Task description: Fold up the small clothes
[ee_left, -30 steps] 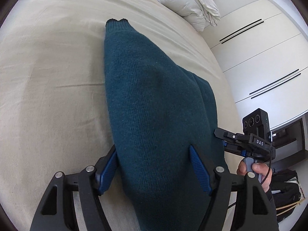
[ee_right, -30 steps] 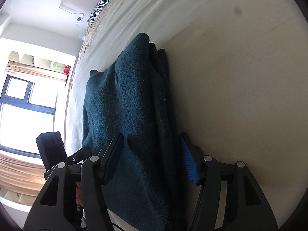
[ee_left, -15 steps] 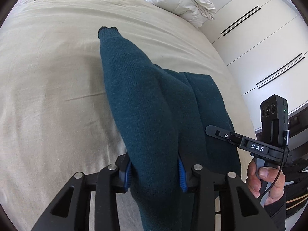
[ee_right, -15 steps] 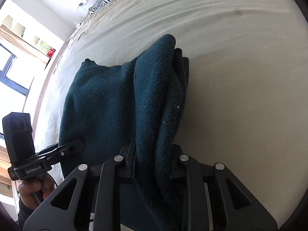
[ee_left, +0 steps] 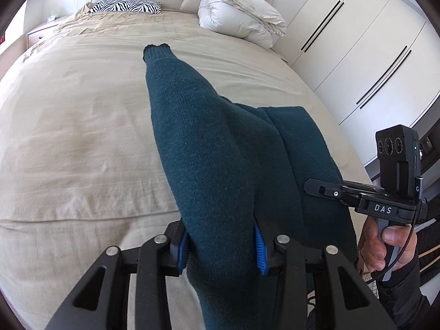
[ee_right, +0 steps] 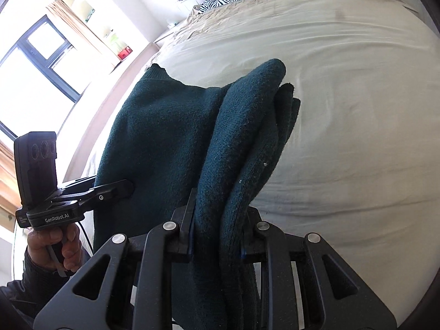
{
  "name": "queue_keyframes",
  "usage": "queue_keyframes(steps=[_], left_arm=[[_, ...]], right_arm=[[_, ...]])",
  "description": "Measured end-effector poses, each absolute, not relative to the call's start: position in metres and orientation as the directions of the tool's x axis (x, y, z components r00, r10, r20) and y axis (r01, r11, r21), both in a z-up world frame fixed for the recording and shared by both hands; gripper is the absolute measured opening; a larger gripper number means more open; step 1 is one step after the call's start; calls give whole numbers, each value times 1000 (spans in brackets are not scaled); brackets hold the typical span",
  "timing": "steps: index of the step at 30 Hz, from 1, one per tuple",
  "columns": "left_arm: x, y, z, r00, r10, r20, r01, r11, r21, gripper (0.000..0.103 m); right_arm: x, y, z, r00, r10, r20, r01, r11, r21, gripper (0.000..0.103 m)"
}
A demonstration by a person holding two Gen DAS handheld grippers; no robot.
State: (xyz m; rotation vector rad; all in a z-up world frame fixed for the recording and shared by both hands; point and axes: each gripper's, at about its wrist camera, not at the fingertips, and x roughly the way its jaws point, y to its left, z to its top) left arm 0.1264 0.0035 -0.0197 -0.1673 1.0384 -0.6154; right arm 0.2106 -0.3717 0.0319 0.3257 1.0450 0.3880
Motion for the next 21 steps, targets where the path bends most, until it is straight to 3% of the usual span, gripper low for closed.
queue_keyframes(steps=[10,14,17,21], left_arm=[[92,70,-90,305,-583,-753,300,809,-506,41],[94,73,-127,296,-588,-753,282,807,-519,48],[96,78,-136,306,-618,-724,267,786,-558,54],[91,85,-142,332,-618,-713,266,786,-558,59]], right_arm=[[176,-319,-37,352,576,-738,-124,810,574,21],[159,-328,-87,314,594,-740,-47,788,613,22],[161,-344,-111,325,662,-675,-5,715,699,29],[159,-353,-124,359,714,-601,6,642,767,30]])
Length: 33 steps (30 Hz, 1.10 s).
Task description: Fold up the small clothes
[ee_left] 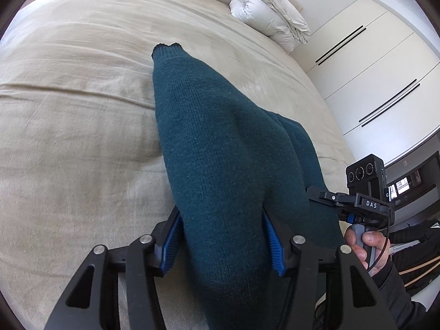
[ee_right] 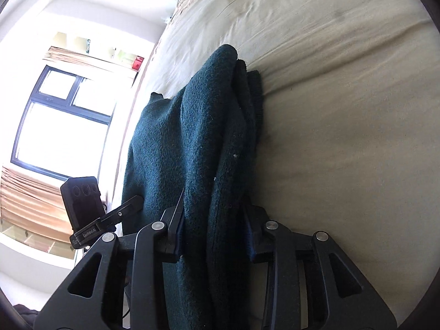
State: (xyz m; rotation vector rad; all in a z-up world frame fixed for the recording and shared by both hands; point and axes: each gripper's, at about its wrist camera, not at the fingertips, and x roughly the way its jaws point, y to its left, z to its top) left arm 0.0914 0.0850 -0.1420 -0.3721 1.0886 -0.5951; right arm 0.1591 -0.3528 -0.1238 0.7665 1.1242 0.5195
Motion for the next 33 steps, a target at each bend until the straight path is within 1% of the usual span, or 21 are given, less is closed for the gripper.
queue_keyframes(steps=[4,6,7,8,9,11,12,14,16,17,18,19,20,21,23,24,25,27,29,31,33], left_arm=[[82,87,-135,389,-591,-707,267,807,-527,62],[74,91,-127,423,-571,-703,262,820,-509,64],[70,94,-123,444,-567,-694,260,823,-506,67],[64,96,-118,468,-560,-684,258,827,-500,73],[56,100,-112,499,-540,-678,256,839,-480,76],[39,100,-92,588,-460,-665,252,886,-390,87],[30,99,-80,639,-418,-645,255,907,-335,89],[10,93,-51,752,-326,-574,250,945,-210,103],[-13,86,-21,844,-248,-475,235,968,-88,103],[-23,82,-6,878,-227,-422,233,972,-38,103],[-33,78,7,907,-199,-372,218,976,9,103],[-37,72,20,928,-166,-335,191,981,43,103],[-41,69,31,938,-140,-316,167,984,60,103],[-44,68,41,944,-128,-304,153,986,62,103],[-54,67,57,954,-95,-285,115,992,52,103],[-60,69,64,956,-81,-283,98,994,44,103],[-62,69,69,951,-68,-302,83,996,38,103],[-63,69,75,923,-80,-377,97,995,26,103],[-62,69,73,898,-103,-429,106,994,-16,103],[-61,67,64,882,-71,-466,70,997,-19,103],[-57,63,49,854,-55,-517,53,998,-19,103]], right_arm=[[143,-362,-120,413,706,-575,31,620,784,34],[133,-371,-115,442,684,-580,54,625,779,40],[139,-379,-112,457,668,-587,66,632,772,42],[133,-384,-106,477,649,-593,73,643,762,44],[127,-389,-99,501,618,-606,77,665,743,44],[114,-395,-78,549,545,-634,80,721,689,44],[108,-397,-67,573,505,-646,83,748,658,45],[92,-396,-41,629,411,-659,81,809,582,48],[76,-388,-11,693,308,-651,63,874,481,51],[67,-381,4,724,255,-640,55,905,423,58],[59,-373,19,757,201,-622,52,930,364,68],[50,-366,34,790,155,-593,51,948,315,75],[40,-361,49,823,121,-556,47,959,278,87],[31,-355,62,853,98,-512,41,967,253,96],[14,-346,88,899,65,-432,34,976,216,100],[6,-347,102,914,41,-403,42,980,195,100],[0,-346,116,925,18,-381,53,983,173,100],[-10,-343,137,941,13,-339,49,984,172,103],[-18,-343,152,949,32,-313,33,979,200,103],[-24,-341,165,949,30,-312,41,975,218,103],[-25,-335,169,936,26,-352,49,978,203,103]])
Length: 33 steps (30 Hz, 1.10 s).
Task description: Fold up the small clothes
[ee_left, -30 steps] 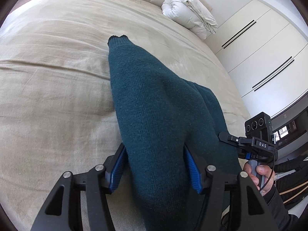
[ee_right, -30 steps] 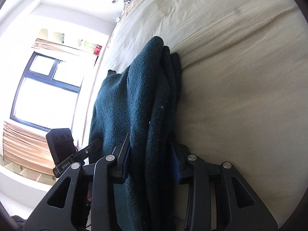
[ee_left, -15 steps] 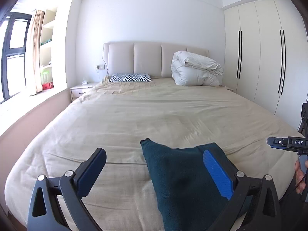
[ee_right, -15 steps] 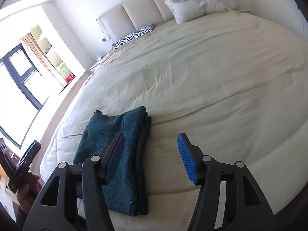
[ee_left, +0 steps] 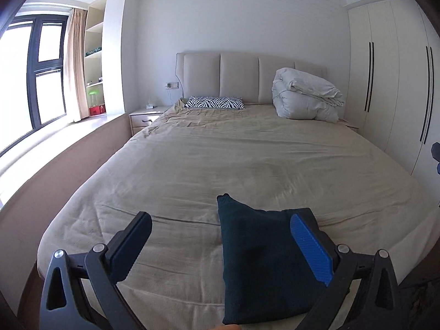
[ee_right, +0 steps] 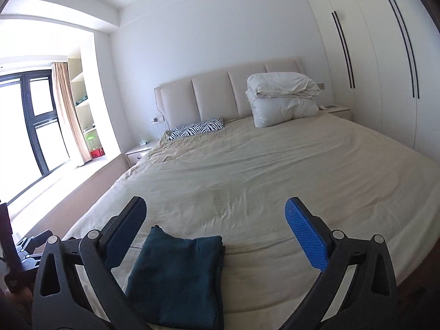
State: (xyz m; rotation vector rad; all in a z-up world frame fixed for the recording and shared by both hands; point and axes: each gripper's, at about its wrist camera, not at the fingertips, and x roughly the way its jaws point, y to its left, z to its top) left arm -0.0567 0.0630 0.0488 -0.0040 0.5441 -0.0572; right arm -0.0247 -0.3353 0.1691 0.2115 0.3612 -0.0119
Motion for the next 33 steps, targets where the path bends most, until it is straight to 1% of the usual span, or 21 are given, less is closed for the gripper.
queue_keyframes(steps=[2,4,8,12,14,21,33], left_arm=[[-52,60,31,812,-64,-579,53,998,-36,103],[-49,58,14,779,-79,-622,57,997,-55,103],[-42,56,-12,729,-80,-680,56,997,-57,103],[-39,57,-28,705,-68,-706,49,998,-47,103],[-37,60,-34,692,-67,-719,48,998,-46,103],[-35,59,-43,668,-65,-742,63,998,-30,103],[-32,61,-49,643,-76,-762,67,997,-44,103]], right_arm=[[-20,-327,163,902,9,-432,77,981,181,103],[-14,-320,148,860,9,-510,89,982,167,103],[-5,-308,106,799,3,-602,107,983,146,103],[9,-298,68,745,0,-667,113,985,127,103],[15,-293,55,728,-17,-686,119,988,101,103],[28,-288,29,676,5,-736,124,985,121,103],[30,-279,18,655,-3,-756,109,990,90,103]])
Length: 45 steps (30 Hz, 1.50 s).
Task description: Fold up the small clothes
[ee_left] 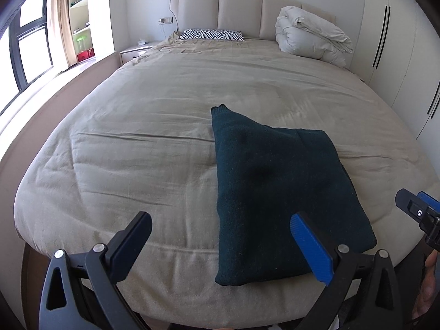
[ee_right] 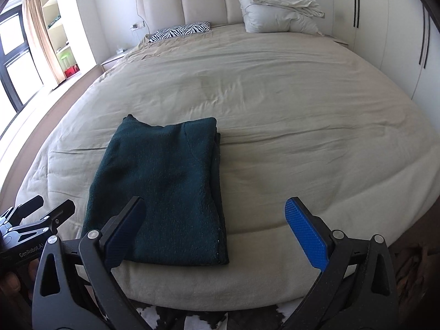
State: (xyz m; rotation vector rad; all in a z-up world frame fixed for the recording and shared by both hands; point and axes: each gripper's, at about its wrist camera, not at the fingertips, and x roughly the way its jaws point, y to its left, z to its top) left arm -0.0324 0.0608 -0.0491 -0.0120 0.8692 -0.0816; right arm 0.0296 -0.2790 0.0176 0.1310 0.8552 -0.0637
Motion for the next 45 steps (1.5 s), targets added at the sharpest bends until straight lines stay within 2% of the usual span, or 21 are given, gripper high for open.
queue_keyframes(steps=[45], left_arm=[[-32,61,-52,638,-77,-766,70,997,-42,103]], right_arm=[[36,-269,5,635,5,-773,77,995,69,103]])
